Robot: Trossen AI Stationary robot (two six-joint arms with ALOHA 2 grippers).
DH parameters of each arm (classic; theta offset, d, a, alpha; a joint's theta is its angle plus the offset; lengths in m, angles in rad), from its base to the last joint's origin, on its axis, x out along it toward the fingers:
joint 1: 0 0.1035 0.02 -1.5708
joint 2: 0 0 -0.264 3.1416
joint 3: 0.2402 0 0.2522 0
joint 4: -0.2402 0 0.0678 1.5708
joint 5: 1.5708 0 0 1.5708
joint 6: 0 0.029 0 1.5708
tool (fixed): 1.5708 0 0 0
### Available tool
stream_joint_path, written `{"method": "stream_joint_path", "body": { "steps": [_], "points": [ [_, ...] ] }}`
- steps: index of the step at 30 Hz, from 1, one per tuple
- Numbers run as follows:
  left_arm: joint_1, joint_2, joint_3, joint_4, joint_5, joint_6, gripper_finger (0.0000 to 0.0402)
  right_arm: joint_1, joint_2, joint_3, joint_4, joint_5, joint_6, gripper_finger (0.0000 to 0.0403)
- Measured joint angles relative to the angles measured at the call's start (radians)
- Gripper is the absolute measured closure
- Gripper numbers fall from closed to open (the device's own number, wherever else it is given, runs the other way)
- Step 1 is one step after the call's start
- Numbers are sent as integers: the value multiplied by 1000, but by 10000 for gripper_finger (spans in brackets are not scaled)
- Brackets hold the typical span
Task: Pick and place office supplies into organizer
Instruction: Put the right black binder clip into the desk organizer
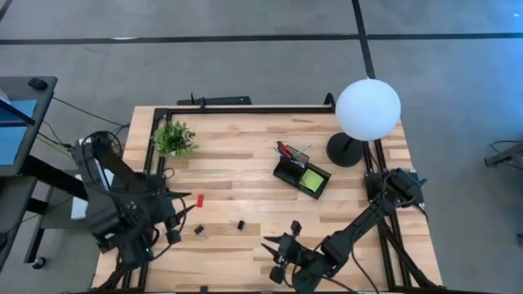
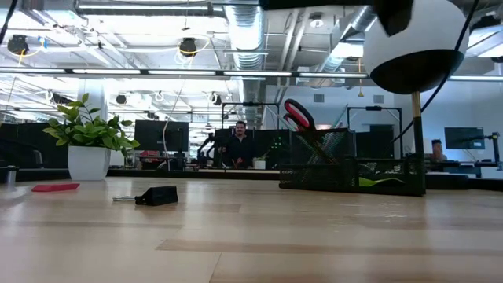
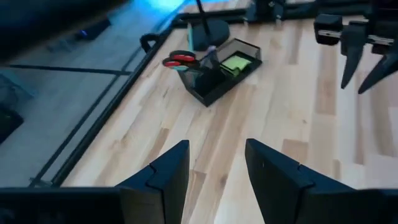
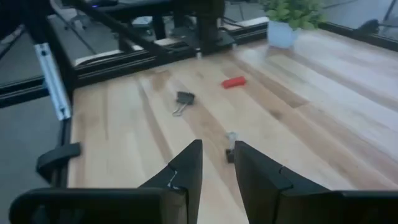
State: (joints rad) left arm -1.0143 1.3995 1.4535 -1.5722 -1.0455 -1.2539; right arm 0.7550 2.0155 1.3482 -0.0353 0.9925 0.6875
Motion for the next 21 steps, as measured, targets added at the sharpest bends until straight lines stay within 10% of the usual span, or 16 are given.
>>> {"method": "stream_joint_path", "body": {
  "steps": [9,21],
  "points": [
    [-110,-1,-329,1,-175,-452,248,-131,3,0,-25,-223,-38,315],
    [-145,-1,-418,1,-5,-566,248,-227,3,1,61,-468,-322,315]
  ]
}}
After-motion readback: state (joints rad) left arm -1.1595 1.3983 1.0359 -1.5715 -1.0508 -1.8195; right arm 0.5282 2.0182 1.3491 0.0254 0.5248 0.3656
